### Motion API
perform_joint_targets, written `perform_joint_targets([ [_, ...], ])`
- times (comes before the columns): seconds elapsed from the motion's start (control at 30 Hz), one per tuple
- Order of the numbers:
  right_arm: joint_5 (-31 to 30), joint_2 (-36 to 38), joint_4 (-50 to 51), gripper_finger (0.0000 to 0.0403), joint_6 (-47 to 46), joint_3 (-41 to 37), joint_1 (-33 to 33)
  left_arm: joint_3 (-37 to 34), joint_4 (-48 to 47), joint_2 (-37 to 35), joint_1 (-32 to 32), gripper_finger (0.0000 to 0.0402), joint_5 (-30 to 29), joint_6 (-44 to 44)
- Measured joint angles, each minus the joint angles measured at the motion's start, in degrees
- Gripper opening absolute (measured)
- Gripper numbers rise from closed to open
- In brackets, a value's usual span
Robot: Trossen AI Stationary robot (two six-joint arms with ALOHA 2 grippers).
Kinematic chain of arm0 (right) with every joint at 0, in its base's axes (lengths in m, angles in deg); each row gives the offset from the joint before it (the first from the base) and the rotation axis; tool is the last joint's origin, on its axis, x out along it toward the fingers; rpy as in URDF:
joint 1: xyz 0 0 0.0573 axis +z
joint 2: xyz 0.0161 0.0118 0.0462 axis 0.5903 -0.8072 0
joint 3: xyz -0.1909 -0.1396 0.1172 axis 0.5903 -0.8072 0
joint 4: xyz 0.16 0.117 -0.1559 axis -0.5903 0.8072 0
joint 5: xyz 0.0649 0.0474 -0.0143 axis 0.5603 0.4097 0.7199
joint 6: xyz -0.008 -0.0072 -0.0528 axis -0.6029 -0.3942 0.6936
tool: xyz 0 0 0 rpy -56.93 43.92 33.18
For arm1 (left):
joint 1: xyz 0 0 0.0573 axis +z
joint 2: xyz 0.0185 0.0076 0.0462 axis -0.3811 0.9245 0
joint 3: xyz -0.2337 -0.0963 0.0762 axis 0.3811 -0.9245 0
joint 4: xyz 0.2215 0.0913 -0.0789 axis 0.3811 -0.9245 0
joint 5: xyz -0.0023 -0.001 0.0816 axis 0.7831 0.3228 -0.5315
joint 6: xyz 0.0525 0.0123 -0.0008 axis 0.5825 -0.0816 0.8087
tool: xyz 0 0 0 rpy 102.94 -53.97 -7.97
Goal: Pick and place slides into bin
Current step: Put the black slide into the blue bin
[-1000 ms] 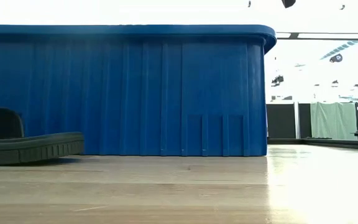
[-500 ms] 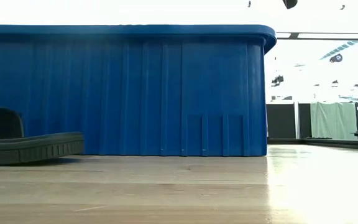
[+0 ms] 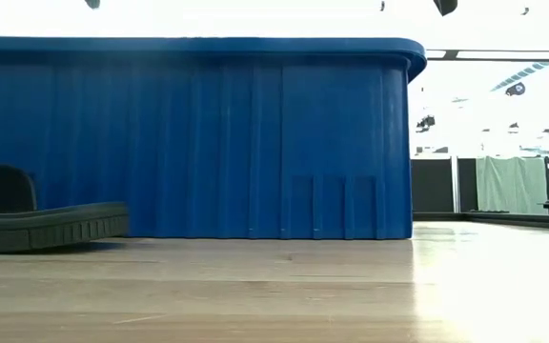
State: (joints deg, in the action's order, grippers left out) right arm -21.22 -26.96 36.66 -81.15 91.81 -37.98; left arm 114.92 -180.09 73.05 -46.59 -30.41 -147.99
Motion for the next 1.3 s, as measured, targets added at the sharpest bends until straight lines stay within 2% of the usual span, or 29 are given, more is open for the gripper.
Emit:
perform_joint_targets([
  [0.37, -0.02, 0.00, 1.60, 0.0125, 0.17, 0.00, 0.00, -0.50, 0.20, 7.43, -3.11, 0.0212, 7.86, -8.13],
  [0.57, -0.02, 0.00, 1.59, 0.0125, 0.55, 0.00, 0.00, -0.64, 0.21, 7.05, -4.60, 0.0212, 7.48, -13.26],
  [0.7, -0.02, 0.00, 1.59, 0.0125, 0.52, 0.00, 0.00, -0.68, 0.19, 6.67, -7.08, 0.0212, 9.47, -15.07],
  [0.9, -0.04, 0.00, 1.59, 0.0125, 0.55, 0.00, 0.00, -3.85, 0.19, 7.45, -11.75, 0.0212, 9.87, -24.47],
  [1.03, -0.15, 0.00, 1.59, 0.0125, 0.46, 0.00, 0.00, -6.98, 0.16, 8.94, -13.50, 0.0212, 9.69, -32.59],
  [1.17, -0.15, 0.00, 1.59, 0.0125, 0.44, 0.00, 0.00, -8.20, 0.18, 12.58, -14.35, 0.0212, 11.17, -35.67],
  [1.3, -0.15, 0.00, 1.57, 0.0125, 0.42, 0.00, 0.00, -8.24, 0.20, 16.67, -14.51, 0.0212, 9.70, -40.34],
])
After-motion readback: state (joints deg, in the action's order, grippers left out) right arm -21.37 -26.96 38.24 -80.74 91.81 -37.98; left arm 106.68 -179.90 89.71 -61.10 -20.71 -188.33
